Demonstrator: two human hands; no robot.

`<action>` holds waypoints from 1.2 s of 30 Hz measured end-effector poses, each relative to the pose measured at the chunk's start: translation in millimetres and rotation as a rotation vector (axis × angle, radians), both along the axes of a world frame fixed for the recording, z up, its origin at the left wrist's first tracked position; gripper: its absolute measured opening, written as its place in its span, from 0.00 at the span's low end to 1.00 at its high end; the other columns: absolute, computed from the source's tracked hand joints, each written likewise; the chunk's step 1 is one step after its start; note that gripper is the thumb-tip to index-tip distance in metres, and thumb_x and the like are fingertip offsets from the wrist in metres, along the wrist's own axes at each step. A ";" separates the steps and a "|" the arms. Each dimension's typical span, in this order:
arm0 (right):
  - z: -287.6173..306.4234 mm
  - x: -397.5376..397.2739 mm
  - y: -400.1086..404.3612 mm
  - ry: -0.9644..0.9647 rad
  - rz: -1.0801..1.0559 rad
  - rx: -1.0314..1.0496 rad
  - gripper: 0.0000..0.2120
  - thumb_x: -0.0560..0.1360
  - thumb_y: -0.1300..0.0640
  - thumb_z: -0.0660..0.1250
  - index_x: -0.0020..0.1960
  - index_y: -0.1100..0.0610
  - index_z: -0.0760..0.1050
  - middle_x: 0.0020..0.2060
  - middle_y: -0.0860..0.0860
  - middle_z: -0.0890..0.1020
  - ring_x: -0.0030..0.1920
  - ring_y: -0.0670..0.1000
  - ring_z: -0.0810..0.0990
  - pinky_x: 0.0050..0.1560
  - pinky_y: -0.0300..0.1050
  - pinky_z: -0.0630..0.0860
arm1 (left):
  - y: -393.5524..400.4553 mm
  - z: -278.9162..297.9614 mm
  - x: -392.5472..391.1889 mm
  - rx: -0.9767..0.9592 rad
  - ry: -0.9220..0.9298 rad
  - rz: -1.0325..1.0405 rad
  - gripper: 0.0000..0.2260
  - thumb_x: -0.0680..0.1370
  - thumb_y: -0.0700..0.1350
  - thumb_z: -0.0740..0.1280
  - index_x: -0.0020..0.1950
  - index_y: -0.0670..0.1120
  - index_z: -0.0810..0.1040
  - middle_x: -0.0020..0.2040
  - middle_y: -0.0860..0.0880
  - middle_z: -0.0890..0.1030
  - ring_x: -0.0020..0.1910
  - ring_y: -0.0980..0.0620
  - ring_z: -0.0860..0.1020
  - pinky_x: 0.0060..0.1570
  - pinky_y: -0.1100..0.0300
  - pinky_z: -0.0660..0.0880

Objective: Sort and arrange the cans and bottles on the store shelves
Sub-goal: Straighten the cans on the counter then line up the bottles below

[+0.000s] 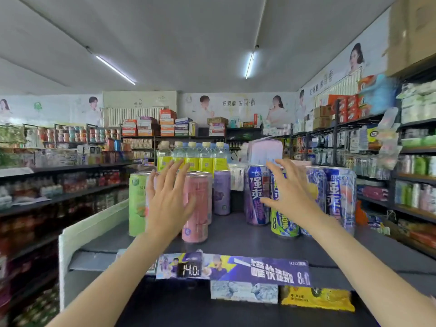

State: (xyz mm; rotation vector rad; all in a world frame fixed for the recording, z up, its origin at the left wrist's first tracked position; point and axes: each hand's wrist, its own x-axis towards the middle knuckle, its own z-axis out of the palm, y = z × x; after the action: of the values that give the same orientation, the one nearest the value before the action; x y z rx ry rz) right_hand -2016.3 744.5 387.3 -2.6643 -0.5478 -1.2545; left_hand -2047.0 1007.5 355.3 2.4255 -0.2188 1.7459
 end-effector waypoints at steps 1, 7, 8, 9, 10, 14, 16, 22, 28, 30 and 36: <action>-1.6 -0.9 9.0 0.024 0.027 0.016 0.38 0.71 0.46 0.71 0.74 0.53 0.56 0.72 0.56 0.56 0.73 0.56 0.52 0.73 0.54 0.49 | 8.1 -1.3 1.7 -0.004 0.017 -0.009 0.26 0.72 0.52 0.57 0.70 0.45 0.66 0.70 0.46 0.69 0.71 0.50 0.58 0.70 0.47 0.46; 3.6 1.5 65.8 0.220 0.389 0.231 0.38 0.69 0.51 0.74 0.73 0.50 0.59 0.69 0.50 0.60 0.71 0.49 0.58 0.69 0.43 0.56 | 39.3 -2.4 5.8 0.051 -0.023 -0.026 0.24 0.73 0.53 0.55 0.67 0.45 0.71 0.68 0.46 0.71 0.70 0.48 0.62 0.70 0.47 0.48; 7.3 0.1 77.4 0.267 0.466 0.283 0.37 0.69 0.51 0.74 0.72 0.49 0.59 0.70 0.48 0.61 0.70 0.47 0.60 0.68 0.41 0.58 | 46.0 -1.5 6.5 0.028 -0.029 -0.027 0.25 0.73 0.53 0.55 0.67 0.45 0.70 0.68 0.46 0.71 0.70 0.47 0.62 0.70 0.46 0.48; 9.9 -1.2 89.2 0.326 0.542 0.331 0.37 0.69 0.52 0.74 0.72 0.48 0.59 0.70 0.47 0.62 0.68 0.46 0.63 0.68 0.42 0.61 | 53.1 -1.3 7.1 -0.008 -0.029 -0.027 0.25 0.73 0.53 0.55 0.68 0.45 0.69 0.69 0.45 0.70 0.70 0.46 0.62 0.69 0.46 0.48; 10.7 -2.1 100.4 0.391 0.606 0.359 0.37 0.69 0.52 0.74 0.72 0.47 0.59 0.70 0.46 0.62 0.67 0.46 0.65 0.67 0.44 0.65 | 59.7 -1.0 7.6 -0.050 -0.024 -0.027 0.26 0.72 0.54 0.55 0.68 0.45 0.68 0.69 0.45 0.69 0.70 0.45 0.61 0.69 0.45 0.49; -3.7 2.1 136.2 0.454 0.624 0.298 0.35 0.69 0.54 0.74 0.70 0.49 0.61 0.66 0.48 0.67 0.65 0.48 0.69 0.64 0.45 0.70 | 72.1 -1.6 9.3 -0.150 0.075 -0.108 0.30 0.72 0.59 0.54 0.69 0.44 0.67 0.68 0.43 0.68 0.67 0.42 0.64 0.64 0.40 0.61; -7.1 5.3 143.6 0.433 0.622 0.341 0.33 0.69 0.56 0.75 0.68 0.51 0.63 0.61 0.47 0.70 0.60 0.48 0.72 0.60 0.43 0.72 | 73.0 -4.9 11.2 -0.112 0.087 -0.125 0.28 0.71 0.58 0.56 0.66 0.45 0.69 0.64 0.44 0.72 0.65 0.43 0.66 0.60 0.39 0.67; -1.9 15.3 126.1 0.375 0.551 0.342 0.28 0.67 0.56 0.76 0.60 0.46 0.65 0.55 0.48 0.74 0.47 0.37 0.74 0.39 0.25 0.69 | 76.2 -3.6 16.4 -0.060 -0.019 -0.088 0.20 0.68 0.56 0.58 0.58 0.49 0.68 0.53 0.47 0.76 0.57 0.48 0.67 0.58 0.41 0.67; -5.7 24.2 105.0 0.346 0.396 0.409 0.29 0.64 0.51 0.77 0.57 0.44 0.65 0.56 0.51 0.73 0.53 0.49 0.75 0.49 0.43 0.73 | 73.0 5.9 20.1 -0.038 0.040 -0.068 0.17 0.70 0.58 0.57 0.51 0.48 0.71 0.47 0.51 0.76 0.50 0.49 0.74 0.66 0.49 0.56; -4.4 24.2 105.5 0.346 0.397 0.380 0.29 0.62 0.50 0.78 0.57 0.43 0.66 0.55 0.50 0.74 0.52 0.48 0.75 0.49 0.42 0.74 | 72.9 11.0 21.0 -0.022 0.078 -0.078 0.18 0.70 0.59 0.56 0.53 0.49 0.71 0.46 0.53 0.77 0.49 0.50 0.76 0.66 0.49 0.57; -2.2 19.0 115.8 0.374 0.469 0.384 0.32 0.60 0.50 0.79 0.60 0.45 0.68 0.56 0.46 0.76 0.52 0.46 0.77 0.54 0.46 0.77 | 72.5 28.2 17.5 -0.032 0.151 -0.162 0.19 0.69 0.60 0.54 0.48 0.51 0.78 0.41 0.58 0.78 0.43 0.55 0.76 0.51 0.57 0.67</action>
State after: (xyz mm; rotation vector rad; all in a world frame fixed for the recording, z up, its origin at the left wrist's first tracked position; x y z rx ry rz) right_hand -1997.2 860.3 385.1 -2.1928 -0.7274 -0.6339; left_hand -2029.5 1080.1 383.5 2.4279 -0.3552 1.4812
